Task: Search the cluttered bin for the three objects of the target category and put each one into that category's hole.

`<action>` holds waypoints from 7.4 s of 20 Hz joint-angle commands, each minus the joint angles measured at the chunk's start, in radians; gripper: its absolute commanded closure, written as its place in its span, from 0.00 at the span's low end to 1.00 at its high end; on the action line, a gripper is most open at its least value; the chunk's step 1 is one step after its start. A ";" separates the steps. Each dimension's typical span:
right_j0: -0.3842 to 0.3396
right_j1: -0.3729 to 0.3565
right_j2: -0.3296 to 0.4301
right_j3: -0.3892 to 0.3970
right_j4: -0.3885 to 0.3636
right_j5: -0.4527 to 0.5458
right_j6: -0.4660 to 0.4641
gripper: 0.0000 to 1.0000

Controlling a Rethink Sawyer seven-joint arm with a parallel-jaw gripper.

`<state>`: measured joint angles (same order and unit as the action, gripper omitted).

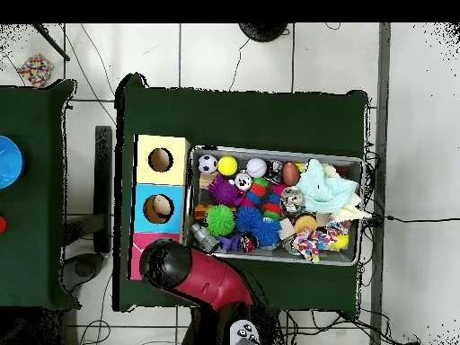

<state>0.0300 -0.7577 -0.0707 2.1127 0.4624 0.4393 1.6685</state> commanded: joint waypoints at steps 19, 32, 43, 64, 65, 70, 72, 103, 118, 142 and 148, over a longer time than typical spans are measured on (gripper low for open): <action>0.150 0.018 -0.058 -0.030 0.026 0.052 0.281 1.00; 0.205 0.045 -0.168 -0.104 -0.052 0.126 0.263 1.00; 0.271 0.082 -0.317 -0.187 -0.160 0.193 0.221 1.00; 0.251 0.015 -0.195 -0.091 -0.001 0.159 0.307 1.00; 0.261 0.018 -0.199 -0.096 0.001 0.163 0.317 1.00; 0.302 0.031 -0.215 -0.114 0.016 0.175 0.353 1.00; 0.301 0.039 -0.210 -0.115 0.026 0.167 0.352 1.00; 0.234 0.023 -0.081 -0.027 0.139 0.073 0.316 1.00; 0.218 0.079 -0.076 0.002 0.100 0.015 0.268 1.00; 0.069 0.138 0.099 0.097 0.061 -0.247 0.250 1.00; 0.110 0.116 0.027 0.064 0.045 -0.168 0.254 1.00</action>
<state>0.1425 -0.6640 -0.0593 2.1564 0.5432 0.2490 1.7548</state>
